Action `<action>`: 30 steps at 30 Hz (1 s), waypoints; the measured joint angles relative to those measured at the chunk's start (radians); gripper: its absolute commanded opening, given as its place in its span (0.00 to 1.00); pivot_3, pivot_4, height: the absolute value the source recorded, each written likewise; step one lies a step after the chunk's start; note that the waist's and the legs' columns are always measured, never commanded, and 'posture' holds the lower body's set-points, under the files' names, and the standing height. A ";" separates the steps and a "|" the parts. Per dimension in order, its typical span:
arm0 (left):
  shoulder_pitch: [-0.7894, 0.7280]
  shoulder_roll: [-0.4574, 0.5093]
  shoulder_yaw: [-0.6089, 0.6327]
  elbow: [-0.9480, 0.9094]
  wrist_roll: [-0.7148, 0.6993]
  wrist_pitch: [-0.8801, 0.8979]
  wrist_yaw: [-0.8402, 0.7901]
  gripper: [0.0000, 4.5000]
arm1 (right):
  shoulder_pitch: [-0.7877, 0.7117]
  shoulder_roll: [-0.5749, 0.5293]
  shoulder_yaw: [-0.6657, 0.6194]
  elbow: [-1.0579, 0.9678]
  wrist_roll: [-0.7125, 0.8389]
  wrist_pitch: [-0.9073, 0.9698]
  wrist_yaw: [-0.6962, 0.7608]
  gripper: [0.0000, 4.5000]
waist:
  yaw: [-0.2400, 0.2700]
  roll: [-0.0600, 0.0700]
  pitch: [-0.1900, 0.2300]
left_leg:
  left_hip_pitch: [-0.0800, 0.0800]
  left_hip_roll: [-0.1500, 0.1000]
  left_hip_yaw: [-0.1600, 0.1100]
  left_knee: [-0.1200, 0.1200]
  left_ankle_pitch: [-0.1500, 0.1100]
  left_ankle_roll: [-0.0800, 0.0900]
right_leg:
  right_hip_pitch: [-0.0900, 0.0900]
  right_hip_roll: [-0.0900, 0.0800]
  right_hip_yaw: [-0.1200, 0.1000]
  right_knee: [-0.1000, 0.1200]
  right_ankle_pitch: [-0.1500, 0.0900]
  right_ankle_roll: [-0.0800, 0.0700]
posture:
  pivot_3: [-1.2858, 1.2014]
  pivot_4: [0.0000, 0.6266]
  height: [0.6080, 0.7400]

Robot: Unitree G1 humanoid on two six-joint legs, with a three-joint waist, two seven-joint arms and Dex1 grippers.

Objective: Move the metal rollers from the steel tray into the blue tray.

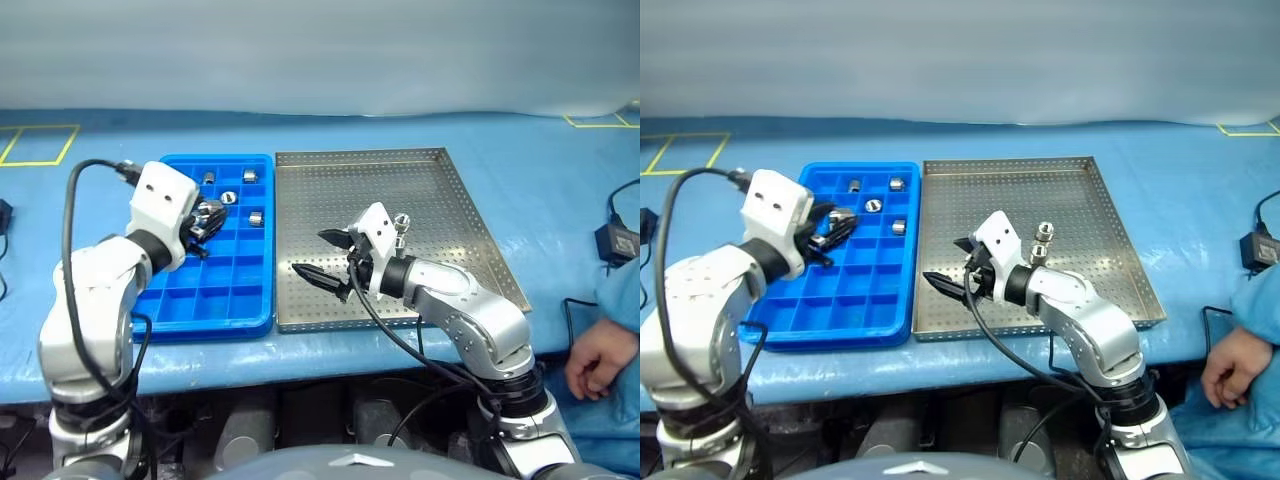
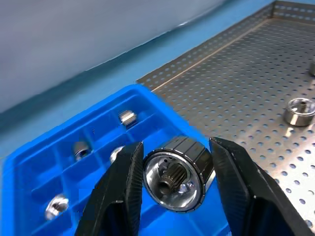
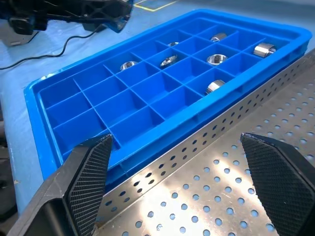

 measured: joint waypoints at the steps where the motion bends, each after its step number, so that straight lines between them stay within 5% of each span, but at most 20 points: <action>1: 0.052 -0.003 0.000 -0.028 0.001 0.033 0.028 0.41 | -0.011 0.000 0.006 0.009 0.000 0.003 0.001 0.98 | 0.004 0.000 0.000 | 0.000 0.000 0.000 0.000 0.000 0.000 | 0.000 0.000 0.000 0.000 0.000 -0.001 | 0.57 0.24 1.00; 12: 0.308 -0.071 0.042 -0.111 0.002 0.115 0.202 0.41 | -0.068 0.002 0.033 0.065 -0.004 0.030 0.000 0.98 | 0.056 -0.003 0.002 | 0.000 0.001 -0.003 -0.001 0.000 -0.002 | -0.003 -0.001 -0.004 -0.002 -0.001 -0.003 | 0.61 0.24 1.00; 22: 0.321 -0.111 0.058 -0.085 -0.009 0.103 0.282 0.41 | -0.095 0.009 0.060 0.095 -0.016 0.031 0.000 0.98 | 0.084 -0.004 0.002 | -0.001 0.001 -0.005 -0.009 0.000 -0.003 | -0.003 -0.002 -0.008 -0.012 0.002 -0.008 | 0.61 0.24 1.00; 23: 0.316 -0.111 0.057 -0.083 -0.010 0.100 0.286 0.57 | -0.096 0.009 0.062 0.095 -0.017 0.031 0.000 0.98 | 0.085 -0.004 0.002 | -0.001 0.000 -0.005 -0.011 0.000 -0.004 | -0.003 -0.002 -0.008 -0.013 0.002 -0.009 | 0.61 0.24 1.00; 28: 0.270 -0.125 0.061 -0.069 -0.026 0.076 0.312 0.89 | -0.098 0.008 0.066 0.095 -0.020 0.031 -0.003 0.98 | 0.094 -0.004 0.002 | -0.002 -0.001 -0.005 -0.018 0.002 -0.006 | -0.002 -0.002 -0.008 -0.015 0.001 -0.010 | 0.60 0.24 1.00; 30: 0.235 -0.175 0.086 -0.056 -0.050 0.038 0.313 0.89 | -0.098 0.000 0.066 0.094 -0.023 0.032 -0.013 0.98 | 0.095 -0.004 0.002 | -0.002 -0.001 -0.007 -0.019 0.002 -0.008 | -0.002 -0.002 -0.009 -0.015 0.001 -0.011 | 0.59 0.24 1.00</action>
